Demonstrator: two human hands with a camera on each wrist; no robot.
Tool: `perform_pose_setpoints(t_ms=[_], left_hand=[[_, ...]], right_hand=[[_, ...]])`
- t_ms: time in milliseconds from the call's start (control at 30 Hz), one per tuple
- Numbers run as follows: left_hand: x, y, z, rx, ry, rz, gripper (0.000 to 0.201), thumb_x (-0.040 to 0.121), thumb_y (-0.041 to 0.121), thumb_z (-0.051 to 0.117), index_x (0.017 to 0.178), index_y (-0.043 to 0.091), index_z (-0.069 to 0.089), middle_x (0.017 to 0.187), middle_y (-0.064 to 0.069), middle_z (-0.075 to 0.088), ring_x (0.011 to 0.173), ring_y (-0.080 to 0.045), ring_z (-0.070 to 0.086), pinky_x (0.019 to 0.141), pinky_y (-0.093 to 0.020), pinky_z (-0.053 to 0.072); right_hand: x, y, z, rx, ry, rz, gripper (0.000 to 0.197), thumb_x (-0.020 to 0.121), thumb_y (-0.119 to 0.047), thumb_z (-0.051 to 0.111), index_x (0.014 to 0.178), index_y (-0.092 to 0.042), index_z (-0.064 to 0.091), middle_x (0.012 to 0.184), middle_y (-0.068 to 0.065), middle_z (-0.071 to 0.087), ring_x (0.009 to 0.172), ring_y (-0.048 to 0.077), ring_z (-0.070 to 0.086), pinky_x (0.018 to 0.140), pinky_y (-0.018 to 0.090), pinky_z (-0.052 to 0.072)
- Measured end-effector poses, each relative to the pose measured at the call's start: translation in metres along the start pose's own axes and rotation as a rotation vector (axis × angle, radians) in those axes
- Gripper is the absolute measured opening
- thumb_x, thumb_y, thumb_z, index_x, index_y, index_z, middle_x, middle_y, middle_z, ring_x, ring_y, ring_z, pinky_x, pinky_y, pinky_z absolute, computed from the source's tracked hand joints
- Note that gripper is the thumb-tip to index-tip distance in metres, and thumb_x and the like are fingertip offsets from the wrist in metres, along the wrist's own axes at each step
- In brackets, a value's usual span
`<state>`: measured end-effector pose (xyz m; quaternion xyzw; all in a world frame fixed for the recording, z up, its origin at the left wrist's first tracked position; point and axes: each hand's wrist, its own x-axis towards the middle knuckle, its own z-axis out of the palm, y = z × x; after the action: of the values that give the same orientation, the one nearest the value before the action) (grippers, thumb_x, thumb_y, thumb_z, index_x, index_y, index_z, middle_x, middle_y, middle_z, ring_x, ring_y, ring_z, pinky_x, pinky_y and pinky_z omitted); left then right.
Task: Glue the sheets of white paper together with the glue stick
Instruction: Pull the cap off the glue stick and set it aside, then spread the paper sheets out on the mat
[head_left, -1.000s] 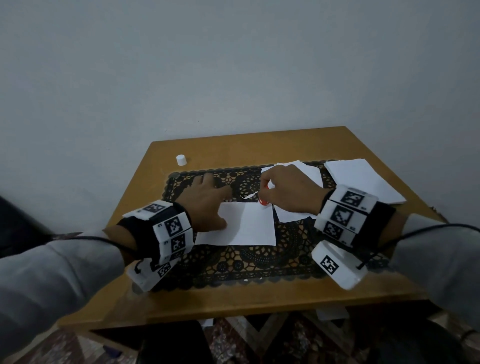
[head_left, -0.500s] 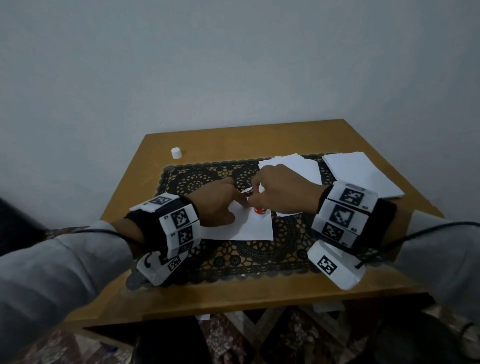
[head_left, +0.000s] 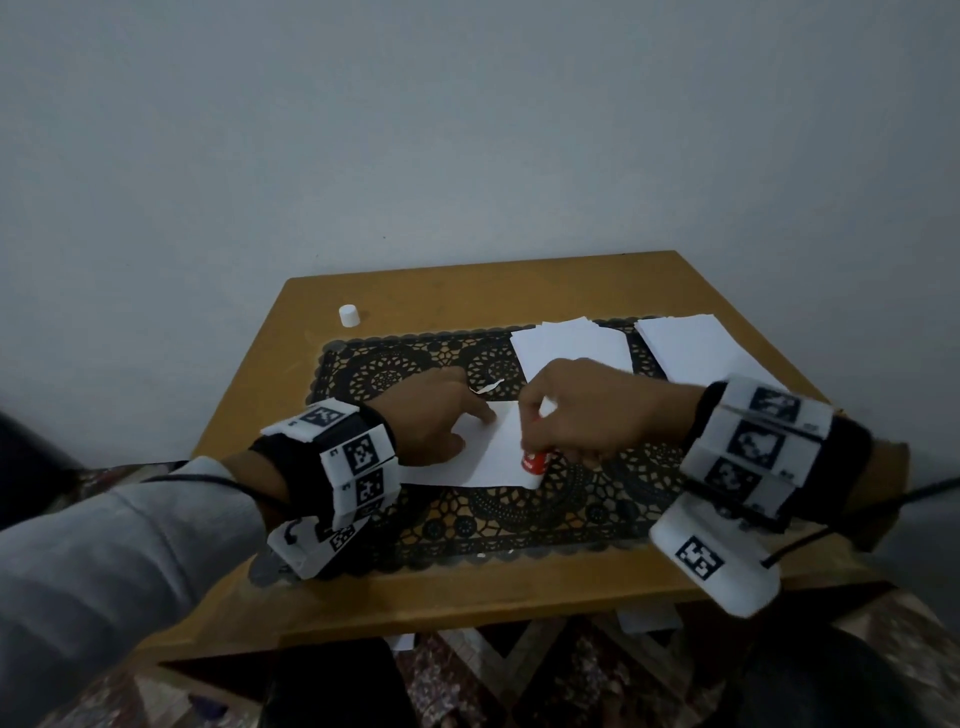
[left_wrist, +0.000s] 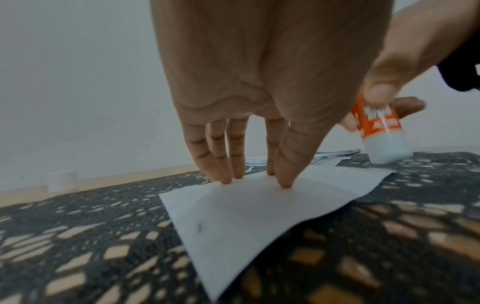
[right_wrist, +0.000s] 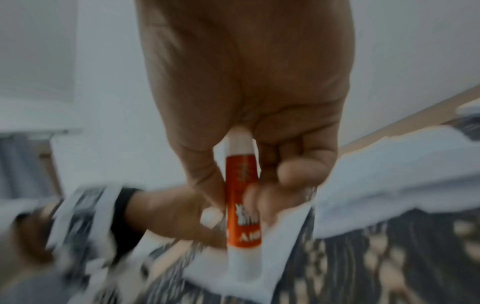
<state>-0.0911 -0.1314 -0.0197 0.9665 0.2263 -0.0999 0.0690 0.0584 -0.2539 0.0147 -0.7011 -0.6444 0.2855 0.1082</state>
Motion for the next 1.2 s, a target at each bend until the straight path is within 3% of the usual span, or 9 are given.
perform_pose_setpoints(t_ms=[100, 167, 267, 400, 533, 633, 867, 1033, 1200], left_hand=[[-0.003, 0.000, 0.001, 0.024, 0.025, 0.004, 0.043, 0.088, 0.023, 0.062, 0.129, 0.032, 0.053, 0.123, -0.001, 0.049, 0.116, -0.019, 0.046, 0.093, -0.030, 0.038], [-0.003, -0.001, 0.000, 0.024, 0.032, 0.010, 0.040, 0.087, 0.024, 0.064, 0.125, 0.032, 0.055, 0.124, 0.000, 0.049, 0.115, -0.019, 0.047, 0.093, -0.031, 0.039], [-0.002, -0.001, -0.002, 0.025, 0.010, 0.016, 0.039, 0.085, 0.029, 0.067, 0.123, 0.032, 0.058, 0.123, 0.001, 0.050, 0.115, -0.019, 0.048, 0.096, -0.032, 0.041], [0.000, -0.001, -0.005, 0.065, -0.042, 0.038, 0.041, 0.084, 0.036, 0.067, 0.124, 0.031, 0.059, 0.120, 0.001, 0.050, 0.112, -0.020, 0.049, 0.095, -0.035, 0.043], [0.001, -0.002, -0.007, 0.107, -0.056, 0.057, 0.042, 0.085, 0.038, 0.065, 0.126, 0.032, 0.058, 0.119, 0.001, 0.050, 0.110, -0.020, 0.050, 0.093, -0.034, 0.043], [0.002, -0.003, -0.006, 0.137, -0.054, 0.077, 0.042, 0.087, 0.040, 0.063, 0.128, 0.033, 0.057, 0.121, 0.002, 0.050, 0.110, -0.020, 0.050, 0.090, -0.031, 0.042], [0.002, -0.005, -0.006, 0.159, -0.025, 0.127, 0.042, 0.088, 0.042, 0.060, 0.130, 0.035, 0.055, 0.119, 0.004, 0.052, 0.108, -0.018, 0.052, 0.091, -0.032, 0.045], [0.005, -0.003, -0.005, 0.204, -0.026, 0.139, 0.042, 0.090, 0.041, 0.058, 0.131, 0.035, 0.053, 0.119, 0.004, 0.053, 0.106, -0.018, 0.053, 0.086, -0.029, 0.043], [0.005, 0.001, -0.002, 0.250, -0.028, 0.122, 0.038, 0.091, 0.037, 0.057, 0.128, 0.030, 0.056, 0.115, 0.001, 0.055, 0.104, -0.020, 0.054, 0.082, -0.028, 0.043]], right_hand=[[-0.007, 0.013, -0.030, 0.159, -0.057, 0.037, 0.014, 0.083, -0.012, 0.070, 0.091, -0.006, 0.060, 0.076, 0.008, 0.074, 0.064, 0.018, 0.069, 0.057, 0.028, 0.052], [-0.007, 0.023, -0.048, 0.188, -0.018, 0.012, 0.021, 0.081, -0.009, 0.074, 0.095, -0.009, 0.058, 0.080, 0.004, 0.075, 0.072, 0.016, 0.070, 0.063, 0.027, 0.053], [0.004, 0.041, -0.060, 0.129, 0.146, -0.018, 0.019, 0.087, -0.013, 0.069, 0.103, -0.020, 0.061, 0.085, -0.002, 0.073, 0.076, 0.012, 0.065, 0.068, 0.027, 0.052], [0.036, 0.059, -0.062, 0.131, 0.352, 0.050, 0.010, 0.090, -0.013, 0.064, 0.100, -0.012, 0.063, 0.096, 0.010, 0.069, 0.091, 0.029, 0.064, 0.079, 0.041, 0.051], [0.080, 0.077, -0.060, 0.224, 0.538, 0.103, 0.031, 0.087, -0.021, 0.066, 0.110, -0.008, 0.050, 0.097, 0.006, 0.065, 0.084, 0.021, 0.061, 0.071, 0.035, 0.048], [0.109, 0.089, -0.064, 0.172, 0.657, 0.154, 0.030, 0.086, -0.024, 0.069, 0.105, -0.013, 0.049, 0.091, -0.002, 0.056, 0.073, 0.011, 0.053, 0.060, 0.025, 0.041], [0.152, 0.101, -0.072, 0.027, 0.655, 0.266, 0.023, 0.071, -0.015, 0.071, 0.091, -0.007, 0.062, 0.084, 0.004, 0.064, 0.079, 0.025, 0.062, 0.059, 0.028, 0.043], [0.160, 0.098, -0.074, -0.019, 0.667, 0.266, 0.029, 0.072, -0.018, 0.073, 0.096, -0.007, 0.063, 0.092, 0.008, 0.068, 0.085, 0.026, 0.064, 0.074, 0.034, 0.051], [0.155, 0.099, -0.073, -0.025, 0.599, 0.321, 0.042, 0.072, -0.026, 0.076, 0.106, -0.012, 0.056, 0.093, 0.001, 0.062, 0.089, 0.023, 0.062, 0.064, 0.028, 0.045]])
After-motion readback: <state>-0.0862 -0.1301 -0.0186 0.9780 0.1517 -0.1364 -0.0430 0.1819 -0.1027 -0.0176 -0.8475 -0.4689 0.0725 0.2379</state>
